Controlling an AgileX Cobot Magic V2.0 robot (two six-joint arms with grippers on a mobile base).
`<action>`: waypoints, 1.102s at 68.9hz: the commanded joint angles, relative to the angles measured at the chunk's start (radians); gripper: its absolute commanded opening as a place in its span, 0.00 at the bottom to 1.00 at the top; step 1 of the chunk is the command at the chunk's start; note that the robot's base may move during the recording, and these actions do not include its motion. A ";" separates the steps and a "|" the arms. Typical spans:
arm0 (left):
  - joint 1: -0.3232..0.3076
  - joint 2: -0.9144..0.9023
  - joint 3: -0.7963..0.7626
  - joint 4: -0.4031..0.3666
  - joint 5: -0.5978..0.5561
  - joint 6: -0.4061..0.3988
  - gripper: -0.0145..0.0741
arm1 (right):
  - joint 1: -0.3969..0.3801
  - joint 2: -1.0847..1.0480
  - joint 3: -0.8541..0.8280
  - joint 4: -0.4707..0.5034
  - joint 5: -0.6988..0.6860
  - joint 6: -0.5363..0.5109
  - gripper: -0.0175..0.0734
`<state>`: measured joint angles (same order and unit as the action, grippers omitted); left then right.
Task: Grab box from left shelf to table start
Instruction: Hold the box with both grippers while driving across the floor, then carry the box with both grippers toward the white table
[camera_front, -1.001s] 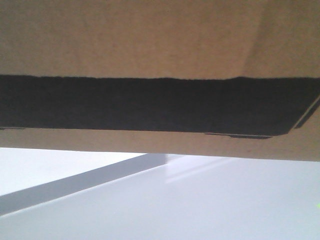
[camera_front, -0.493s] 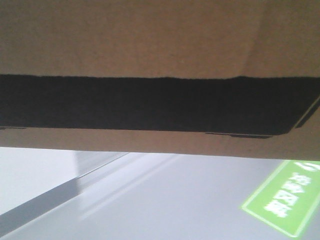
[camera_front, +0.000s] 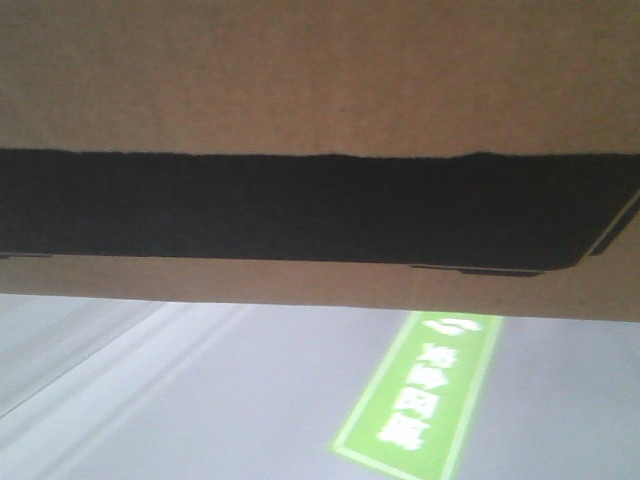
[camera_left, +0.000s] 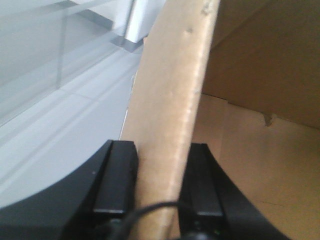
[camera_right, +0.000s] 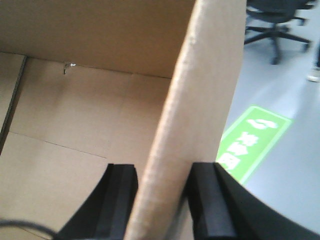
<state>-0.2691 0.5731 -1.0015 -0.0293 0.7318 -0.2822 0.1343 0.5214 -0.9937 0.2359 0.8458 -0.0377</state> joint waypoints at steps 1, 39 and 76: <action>-0.028 -0.012 -0.035 -0.105 -0.108 0.097 0.05 | -0.001 0.011 -0.033 -0.025 -0.180 -0.036 0.25; -0.028 -0.012 -0.035 -0.105 -0.108 0.097 0.05 | -0.001 0.011 -0.033 -0.025 -0.180 -0.036 0.25; -0.028 -0.012 -0.035 -0.105 -0.108 0.097 0.05 | -0.001 0.011 -0.033 -0.025 -0.180 -0.036 0.25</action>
<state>-0.2691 0.5731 -1.0015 -0.0293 0.7318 -0.2822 0.1343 0.5214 -0.9937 0.2359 0.8458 -0.0377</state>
